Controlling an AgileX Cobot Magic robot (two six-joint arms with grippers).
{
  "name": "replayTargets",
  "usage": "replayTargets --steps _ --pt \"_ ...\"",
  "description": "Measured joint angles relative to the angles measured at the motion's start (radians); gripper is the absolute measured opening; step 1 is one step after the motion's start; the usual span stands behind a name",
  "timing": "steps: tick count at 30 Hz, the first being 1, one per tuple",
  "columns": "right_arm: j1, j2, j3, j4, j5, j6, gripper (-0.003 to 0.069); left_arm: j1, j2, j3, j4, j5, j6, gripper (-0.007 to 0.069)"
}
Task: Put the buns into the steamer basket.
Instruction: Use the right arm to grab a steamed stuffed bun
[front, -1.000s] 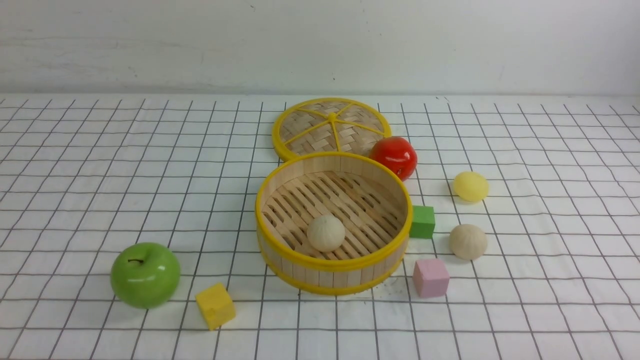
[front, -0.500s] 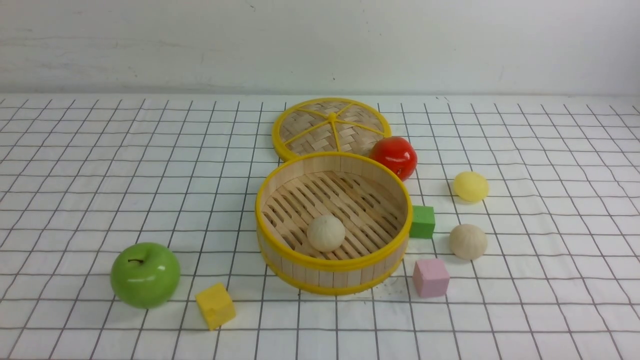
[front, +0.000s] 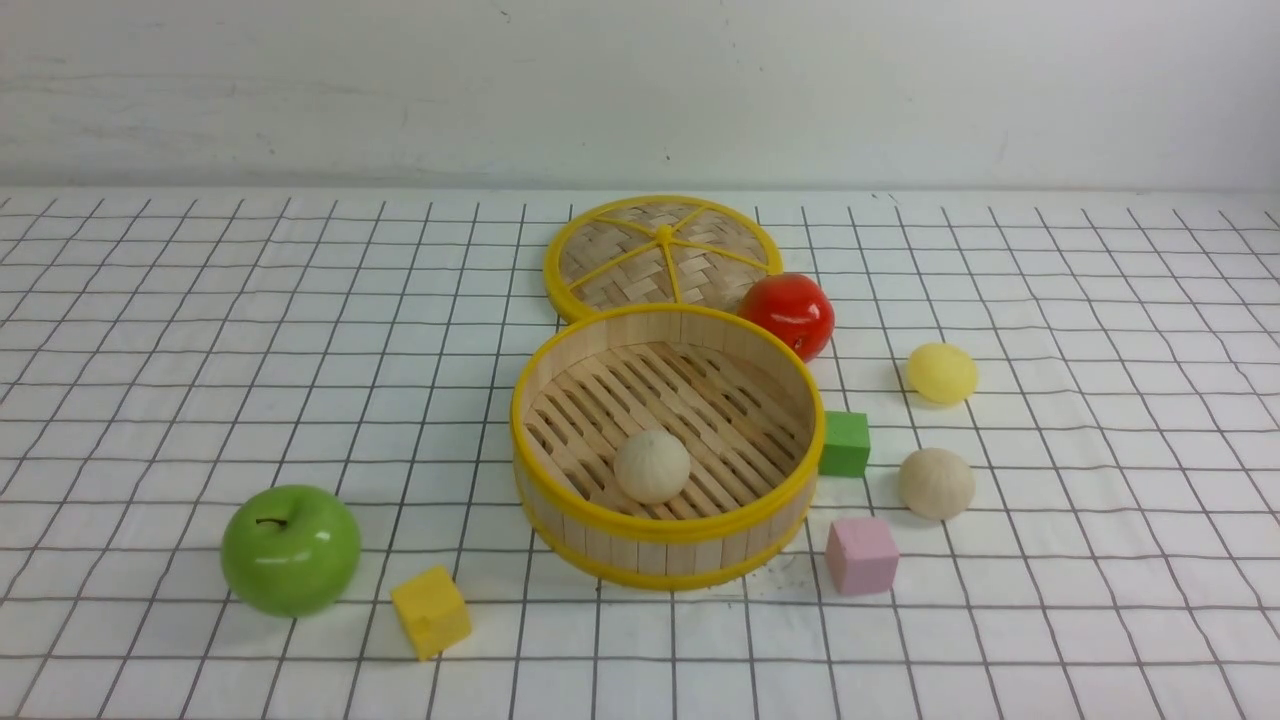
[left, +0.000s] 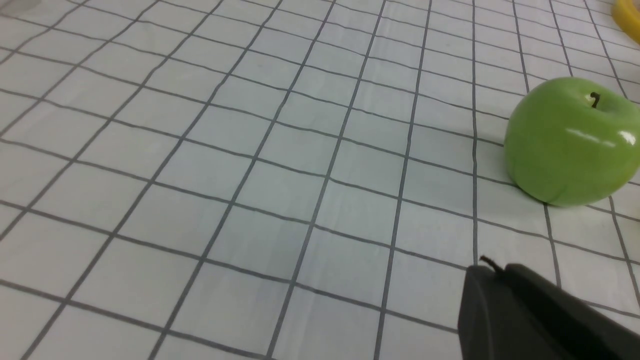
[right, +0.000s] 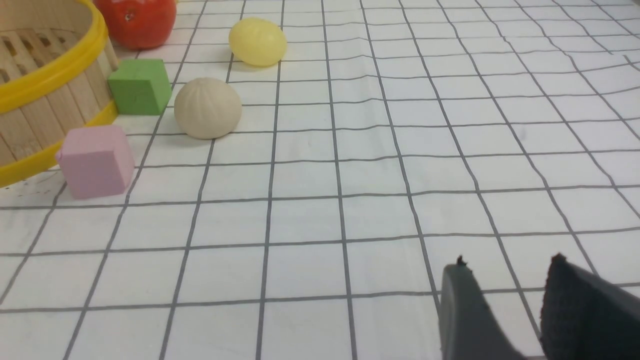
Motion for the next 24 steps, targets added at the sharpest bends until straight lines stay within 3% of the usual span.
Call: replayTargets --steps 16,19,24 --pt "0.000 0.000 0.000 0.008 -0.009 0.001 0.0239 0.000 0.000 0.000 0.000 0.001 0.000 0.0017" --pt "0.000 0.000 0.009 0.102 -0.119 0.044 0.0239 0.000 0.000 0.000 0.000 0.001 0.000 0.0017" --pt "0.000 0.000 0.009 0.376 -0.377 0.200 0.0239 0.000 0.000 0.000 0.000 0.001 0.000 0.0017"
